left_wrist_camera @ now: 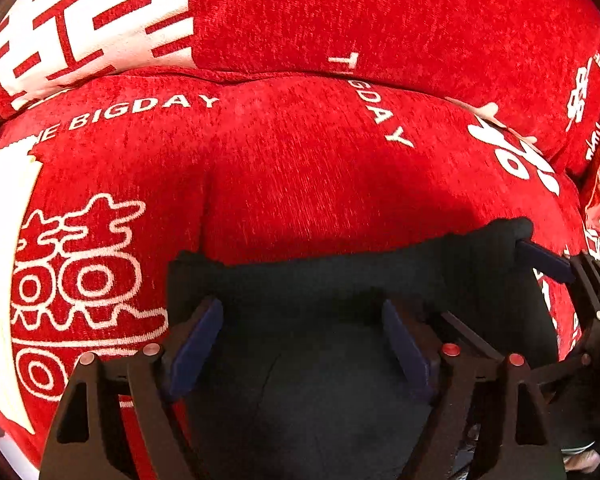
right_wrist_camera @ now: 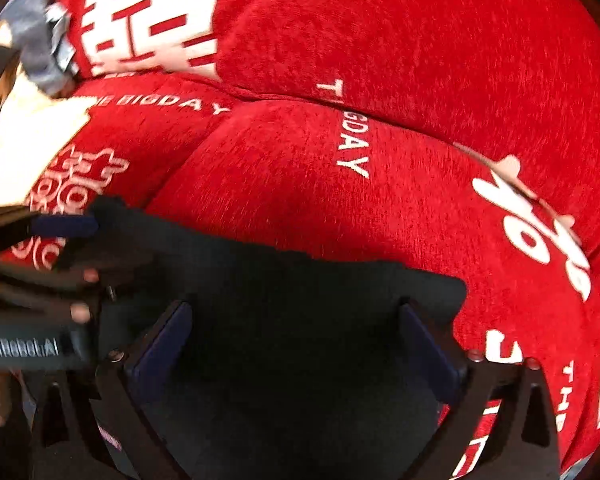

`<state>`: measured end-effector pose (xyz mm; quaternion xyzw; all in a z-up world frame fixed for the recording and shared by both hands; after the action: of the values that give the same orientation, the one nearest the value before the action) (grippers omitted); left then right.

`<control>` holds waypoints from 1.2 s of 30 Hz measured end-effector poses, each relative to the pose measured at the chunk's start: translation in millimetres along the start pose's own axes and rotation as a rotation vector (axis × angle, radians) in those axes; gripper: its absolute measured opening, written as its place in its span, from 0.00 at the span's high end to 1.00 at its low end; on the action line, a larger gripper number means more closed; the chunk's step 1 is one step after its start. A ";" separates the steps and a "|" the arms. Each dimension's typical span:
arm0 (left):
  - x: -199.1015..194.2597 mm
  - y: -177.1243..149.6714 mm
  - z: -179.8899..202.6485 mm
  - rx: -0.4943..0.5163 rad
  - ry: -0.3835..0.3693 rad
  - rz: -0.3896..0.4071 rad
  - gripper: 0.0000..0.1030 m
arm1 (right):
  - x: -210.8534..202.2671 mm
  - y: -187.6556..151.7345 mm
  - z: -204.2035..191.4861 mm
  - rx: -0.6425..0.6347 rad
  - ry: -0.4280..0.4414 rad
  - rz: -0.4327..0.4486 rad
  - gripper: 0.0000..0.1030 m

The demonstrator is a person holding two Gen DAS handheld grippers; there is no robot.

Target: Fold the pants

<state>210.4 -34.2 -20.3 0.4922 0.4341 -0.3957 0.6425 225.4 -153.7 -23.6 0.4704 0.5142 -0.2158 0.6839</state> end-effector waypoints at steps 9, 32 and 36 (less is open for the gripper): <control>0.4 -13.5 -32.4 -0.101 0.107 -0.019 0.19 | -1.0 -7.4 -13.3 0.042 -0.092 -0.012 0.00; -44.1 -120.7 -16.6 -0.082 0.097 0.073 0.11 | -64.2 -128.8 -41.2 0.052 -0.149 0.034 0.00; -70.6 -128.0 -11.1 -0.046 0.154 0.164 0.11 | -82.5 -141.3 -38.7 0.106 -0.145 0.055 0.00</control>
<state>66.9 -43.6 8.0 0.5401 0.4494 -0.2929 0.6485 64.7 -201.3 -9.4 0.5032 0.4378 -0.2574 0.6992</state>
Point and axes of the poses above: each gripper's, at about its wrist camera, not at the fingertips, and x roughly the way its jaws point, z to its right, y to its top, the point moved 8 cm from there along x, roughly the way its jaws point, and after that the axes turned 4 degrees about y, right-handed, at the moved point
